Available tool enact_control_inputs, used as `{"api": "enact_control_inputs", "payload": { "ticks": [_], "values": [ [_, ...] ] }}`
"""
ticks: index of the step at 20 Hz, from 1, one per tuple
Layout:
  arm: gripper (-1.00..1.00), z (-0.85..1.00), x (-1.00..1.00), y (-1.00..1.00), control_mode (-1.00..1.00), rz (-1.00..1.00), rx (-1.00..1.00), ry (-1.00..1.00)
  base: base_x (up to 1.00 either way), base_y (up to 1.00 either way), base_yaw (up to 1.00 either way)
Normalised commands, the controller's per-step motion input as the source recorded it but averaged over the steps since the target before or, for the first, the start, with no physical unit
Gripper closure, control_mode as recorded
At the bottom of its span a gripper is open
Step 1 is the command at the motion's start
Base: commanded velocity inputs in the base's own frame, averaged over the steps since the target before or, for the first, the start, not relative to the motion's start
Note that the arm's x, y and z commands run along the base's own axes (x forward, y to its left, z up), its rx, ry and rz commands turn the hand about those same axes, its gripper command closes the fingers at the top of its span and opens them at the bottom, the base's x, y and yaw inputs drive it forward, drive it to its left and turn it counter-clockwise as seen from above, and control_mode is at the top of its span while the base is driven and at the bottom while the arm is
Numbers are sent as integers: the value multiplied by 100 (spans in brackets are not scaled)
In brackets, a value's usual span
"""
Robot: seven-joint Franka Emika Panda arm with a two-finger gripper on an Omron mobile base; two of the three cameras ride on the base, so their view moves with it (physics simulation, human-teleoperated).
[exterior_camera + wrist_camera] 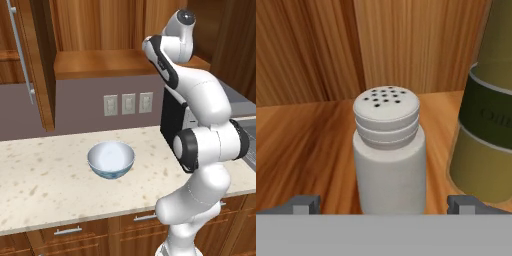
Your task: Retrieve the bottle and the shaker from the cabinet and place them next to the mixing bowl on the counter. Then add garlic from the fridge to the mixing bowl.
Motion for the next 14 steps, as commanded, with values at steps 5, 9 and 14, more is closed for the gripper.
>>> {"api": "enact_control_inputs", "payload": {
  "ticks": [5,9,14],
  "values": [
    [-100,-6,13,0,-100,0,0,1,0,0,0],
    [-100,-3,16,0,-100,0,0,0,0,0,0],
    [-100,-2,6,0,-100,0,0,0,0,0,0]
  ]
}}
